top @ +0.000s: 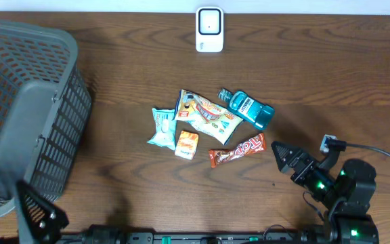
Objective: Scan the item barcode
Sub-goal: 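Lower the right gripper onto the chocolate bar and grasp it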
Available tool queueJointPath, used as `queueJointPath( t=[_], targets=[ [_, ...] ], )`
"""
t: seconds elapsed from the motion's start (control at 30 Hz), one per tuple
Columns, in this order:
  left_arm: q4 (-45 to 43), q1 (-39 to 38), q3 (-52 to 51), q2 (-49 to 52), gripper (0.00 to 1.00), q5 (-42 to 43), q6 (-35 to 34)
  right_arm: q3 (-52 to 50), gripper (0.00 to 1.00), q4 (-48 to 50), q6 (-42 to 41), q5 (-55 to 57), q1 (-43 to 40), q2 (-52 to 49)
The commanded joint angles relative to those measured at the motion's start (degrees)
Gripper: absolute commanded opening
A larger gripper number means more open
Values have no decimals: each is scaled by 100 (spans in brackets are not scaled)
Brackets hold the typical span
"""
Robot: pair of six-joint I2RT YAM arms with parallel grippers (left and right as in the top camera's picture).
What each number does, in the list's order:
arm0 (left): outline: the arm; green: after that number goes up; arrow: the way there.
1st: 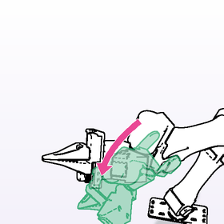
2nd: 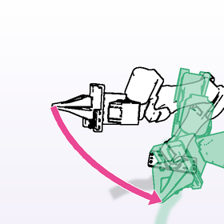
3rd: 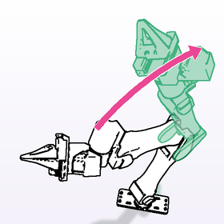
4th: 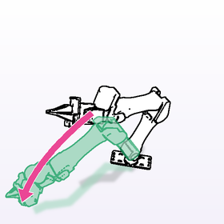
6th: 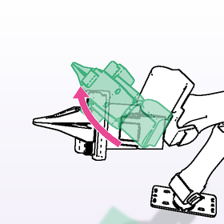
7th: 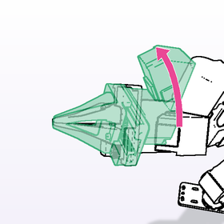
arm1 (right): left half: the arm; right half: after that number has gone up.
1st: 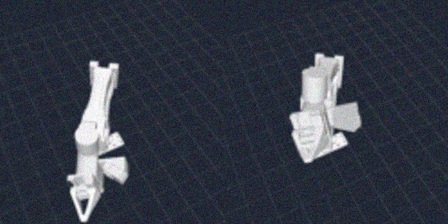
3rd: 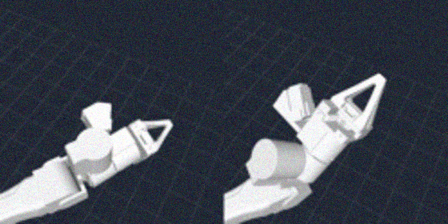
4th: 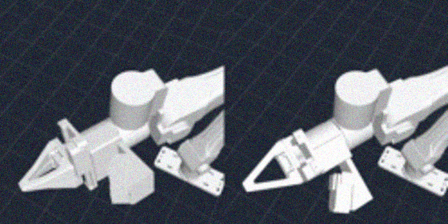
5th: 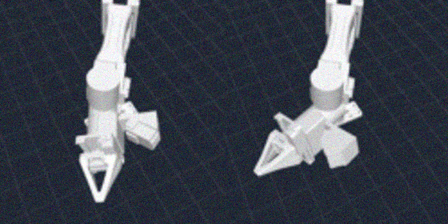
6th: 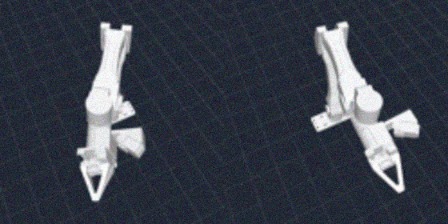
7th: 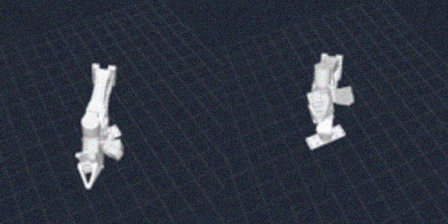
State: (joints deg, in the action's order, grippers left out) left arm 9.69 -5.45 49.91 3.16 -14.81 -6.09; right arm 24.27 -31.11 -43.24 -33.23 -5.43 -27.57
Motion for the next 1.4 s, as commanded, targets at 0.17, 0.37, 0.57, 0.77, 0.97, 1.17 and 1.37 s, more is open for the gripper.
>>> queueJointPath(
  t=[0.17,0.37,0.57,0.77,0.97,1.17,1.37],
  targets=[
    [-61,13,-396,83,98,-92,-994,-369,99,-107,44,-15,184,-785],
    [-66,13,-651,70,98,-92,-1075,-1128,91,1158,44,-11,426,-1250],
    [-59,15,-662,-33,98,-94,-1075,-1779,88,2409,-111,35,581,-1722],
    [50,13,-664,-306,98,-94,-1073,-2061,86,3434,-109,393,586,-2275],
    [48,13,-732,-302,98,-92,-1075,-2061,81,4122,-105,426,647,-2953],
    [48,13,-750,-302,98,-94,-1073,-2061,78,4979,-107,584,1064,-3842],
    [48,13,-748,-302,98,-94,-1073,-2059,78,5818,-111,1069,1467,-4784]
  ],
)
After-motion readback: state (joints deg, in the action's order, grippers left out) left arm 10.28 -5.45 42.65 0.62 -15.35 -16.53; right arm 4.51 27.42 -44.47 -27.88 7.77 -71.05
